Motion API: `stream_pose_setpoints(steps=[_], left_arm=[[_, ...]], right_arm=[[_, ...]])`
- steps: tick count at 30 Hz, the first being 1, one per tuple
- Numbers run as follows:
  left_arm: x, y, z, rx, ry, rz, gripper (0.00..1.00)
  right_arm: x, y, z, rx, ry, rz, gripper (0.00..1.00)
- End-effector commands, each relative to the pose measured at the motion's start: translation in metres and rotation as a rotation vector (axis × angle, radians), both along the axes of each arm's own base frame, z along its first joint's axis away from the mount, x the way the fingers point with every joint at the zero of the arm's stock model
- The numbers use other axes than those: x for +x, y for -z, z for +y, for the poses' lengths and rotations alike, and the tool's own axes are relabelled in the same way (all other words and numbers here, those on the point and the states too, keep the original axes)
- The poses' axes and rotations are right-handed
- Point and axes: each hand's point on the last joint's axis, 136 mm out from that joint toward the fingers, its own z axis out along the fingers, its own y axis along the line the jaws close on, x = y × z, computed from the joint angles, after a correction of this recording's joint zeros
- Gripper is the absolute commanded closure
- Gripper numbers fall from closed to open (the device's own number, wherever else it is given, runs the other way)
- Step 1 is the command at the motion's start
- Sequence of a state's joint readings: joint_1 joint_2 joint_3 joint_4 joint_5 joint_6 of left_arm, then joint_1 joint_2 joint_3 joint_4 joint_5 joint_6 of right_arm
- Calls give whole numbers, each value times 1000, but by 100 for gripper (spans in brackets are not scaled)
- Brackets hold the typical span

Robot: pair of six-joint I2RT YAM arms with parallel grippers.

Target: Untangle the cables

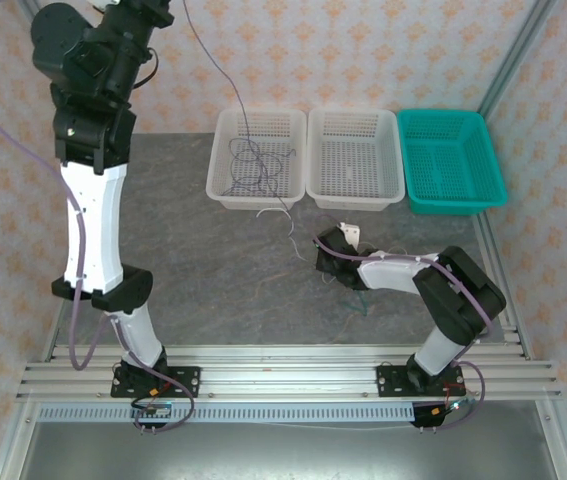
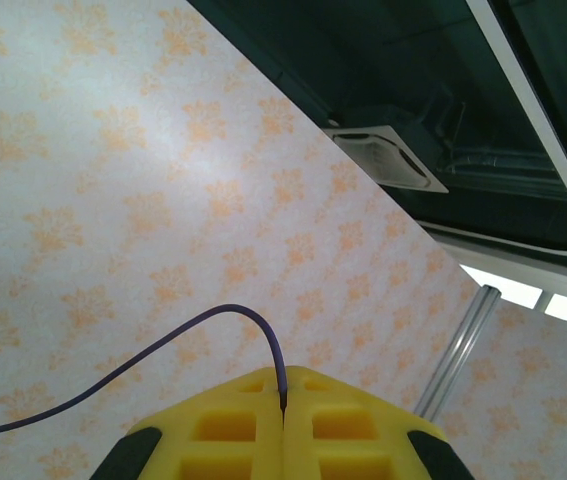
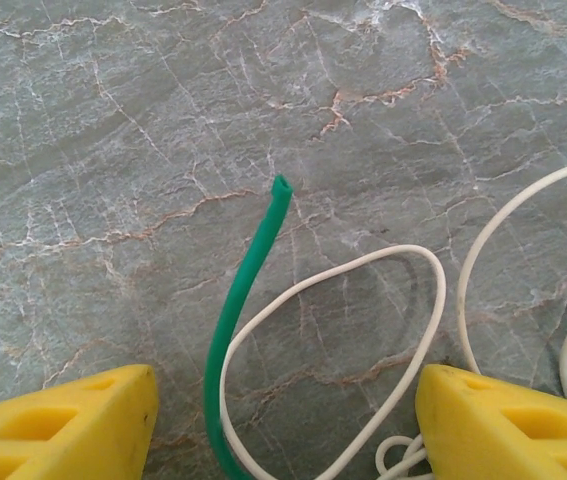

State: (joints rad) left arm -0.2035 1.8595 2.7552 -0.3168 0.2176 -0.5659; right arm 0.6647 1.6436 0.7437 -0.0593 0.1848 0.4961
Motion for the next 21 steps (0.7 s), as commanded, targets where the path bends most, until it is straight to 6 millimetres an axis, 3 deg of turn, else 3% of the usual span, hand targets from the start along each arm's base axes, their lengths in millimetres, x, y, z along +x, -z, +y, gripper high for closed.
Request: stream_pose_setpoints(steps=[1, 3, 4, 7, 10, 13, 17, 21], left_arm=[[-9, -28, 6, -17, -58, -154, 100], [-13, -39, 12, -24, -93, -217, 100], [-2, -35, 11, -18, -115, -225, 100], [3, -36, 15, 0, -164, -254, 100], [17, -27, 8, 22, -148, -235, 100], [35, -10, -4, 26, -82, -181, 100], [47, 7, -19, 22, 12, -103, 100], [47, 18, -29, 17, 77, -33, 100]], right_arm=[[-24, 29, -31, -99, 34, 116, 30], [-26, 34, -32, -101, 32, 135, 29], [-27, 37, -32, -105, 30, 143, 29], [-27, 39, -33, -97, 33, 145, 29], [-24, 36, -28, -75, 22, 142, 29], [-19, 24, -8, -21, -49, 161, 25], [-6, -37, 28, 143, -162, 66, 11], [11, -130, 51, 293, -255, -168, 1]])
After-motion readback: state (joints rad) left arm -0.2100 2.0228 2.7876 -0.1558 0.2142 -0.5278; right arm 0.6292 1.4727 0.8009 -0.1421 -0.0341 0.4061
